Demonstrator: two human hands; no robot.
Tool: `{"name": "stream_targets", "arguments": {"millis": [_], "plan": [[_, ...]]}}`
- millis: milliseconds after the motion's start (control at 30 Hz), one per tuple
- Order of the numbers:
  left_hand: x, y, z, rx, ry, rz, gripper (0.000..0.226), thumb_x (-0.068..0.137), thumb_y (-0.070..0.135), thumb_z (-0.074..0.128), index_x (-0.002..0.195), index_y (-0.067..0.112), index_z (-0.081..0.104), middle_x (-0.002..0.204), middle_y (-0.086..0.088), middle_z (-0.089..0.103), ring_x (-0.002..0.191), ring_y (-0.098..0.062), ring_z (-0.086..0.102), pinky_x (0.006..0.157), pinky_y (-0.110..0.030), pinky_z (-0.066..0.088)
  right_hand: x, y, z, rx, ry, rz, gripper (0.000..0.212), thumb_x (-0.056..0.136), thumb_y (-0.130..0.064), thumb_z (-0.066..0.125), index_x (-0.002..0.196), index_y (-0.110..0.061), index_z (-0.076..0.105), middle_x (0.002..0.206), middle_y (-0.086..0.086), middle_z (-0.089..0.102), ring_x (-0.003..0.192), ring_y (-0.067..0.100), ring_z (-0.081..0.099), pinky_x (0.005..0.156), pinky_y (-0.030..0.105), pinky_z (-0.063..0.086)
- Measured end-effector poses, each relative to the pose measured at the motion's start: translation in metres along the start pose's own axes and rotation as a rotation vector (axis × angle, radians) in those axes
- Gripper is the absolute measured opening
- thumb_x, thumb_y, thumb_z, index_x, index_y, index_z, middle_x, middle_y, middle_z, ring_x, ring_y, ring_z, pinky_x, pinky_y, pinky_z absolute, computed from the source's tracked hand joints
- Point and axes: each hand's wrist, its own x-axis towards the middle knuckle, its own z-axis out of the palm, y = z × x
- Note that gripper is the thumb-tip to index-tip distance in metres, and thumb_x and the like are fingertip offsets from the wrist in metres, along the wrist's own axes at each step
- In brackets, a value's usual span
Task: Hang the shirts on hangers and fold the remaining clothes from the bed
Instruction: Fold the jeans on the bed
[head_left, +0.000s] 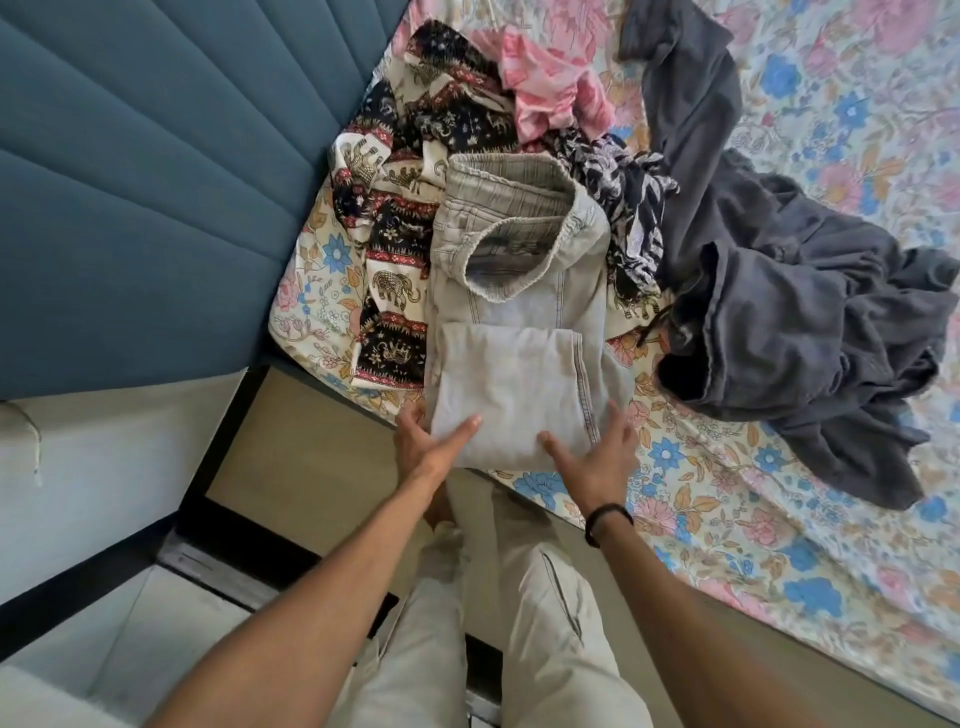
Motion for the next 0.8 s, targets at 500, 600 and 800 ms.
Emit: {"name": "stream_targets", "arguments": {"millis": [500, 600, 800], "plan": [[-0.101, -0.036, 0.044, 0.006, -0.727, -0.364, 0.072, 0.079, 0.043, 0.086, 0.129, 0.003, 0.053, 0.1, -0.007, 0.075, 0.08, -0.02, 0.074, 0.067, -0.035, 0.061, -0.056, 0.052, -0.019, 1.039, -0.174, 0.467, 0.049, 0.082, -0.018, 0.084, 0.126, -0.005, 0.067, 0.122, 0.016, 0.074, 0.116, 0.037, 0.07, 0.097, 0.05, 0.056], [-0.117, -0.026, 0.054, 0.791, -0.627, 0.063, 0.045, 0.09, 0.056, 0.069, 0.112, 0.017, 0.062, 0.098, -0.009, 0.072, 0.085, -0.027, 0.072, 0.07, -0.032, 0.057, -0.059, 0.089, -0.042, 0.844, 0.081, 0.457, 0.057, 0.063, -0.016, 0.097, 0.114, -0.011, 0.071, 0.105, 0.01, 0.079, 0.106, 0.037, 0.074, 0.094, 0.054, 0.059], [-0.054, 0.049, 0.046, 0.707, -0.293, 0.639, 0.046, 0.097, 0.036, 0.065, 0.14, 0.032, 0.046, 0.127, -0.002, 0.058, 0.111, -0.018, 0.059, 0.091, -0.035, 0.055, -0.067, 0.117, -0.114, 0.687, 0.164, 0.436, 0.062, 0.062, -0.031, 0.099, 0.113, -0.007, 0.074, 0.101, 0.007, 0.08, 0.093, 0.029, 0.077, 0.093, 0.049, 0.06]]}}
